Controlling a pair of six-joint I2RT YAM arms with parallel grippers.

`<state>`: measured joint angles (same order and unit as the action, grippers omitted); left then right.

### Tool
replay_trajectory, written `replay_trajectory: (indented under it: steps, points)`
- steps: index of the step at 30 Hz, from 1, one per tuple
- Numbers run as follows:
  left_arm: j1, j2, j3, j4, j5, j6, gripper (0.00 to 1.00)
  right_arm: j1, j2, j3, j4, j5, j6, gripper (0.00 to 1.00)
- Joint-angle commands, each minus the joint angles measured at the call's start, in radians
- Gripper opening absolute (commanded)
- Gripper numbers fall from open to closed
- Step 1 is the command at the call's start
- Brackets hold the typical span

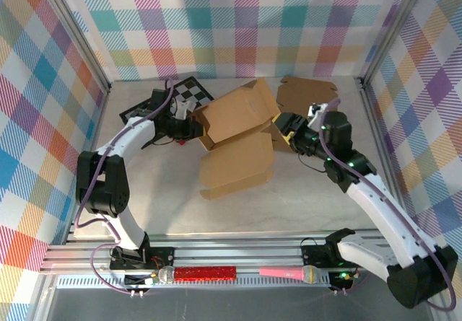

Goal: Fold the paper box

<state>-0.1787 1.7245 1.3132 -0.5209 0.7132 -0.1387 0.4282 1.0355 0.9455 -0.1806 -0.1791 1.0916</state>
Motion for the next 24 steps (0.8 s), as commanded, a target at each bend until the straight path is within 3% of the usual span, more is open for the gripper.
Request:
replay_trajectory:
  steps: [1,13,24]
  points:
    - [0.01,-0.031,0.007,-0.001,0.005,0.001,0.0,0.025,0.084,0.059,-0.041,0.112,-0.005,0.56]
    - [0.01,-0.033,0.011,-0.009,0.003,0.008,0.0,0.037,0.261,0.179,0.038,0.063,-0.048,0.42]
    - [0.002,-0.029,0.013,-0.008,-0.001,0.009,0.0,0.082,0.371,0.289,-0.018,-0.013,-0.026,0.41]
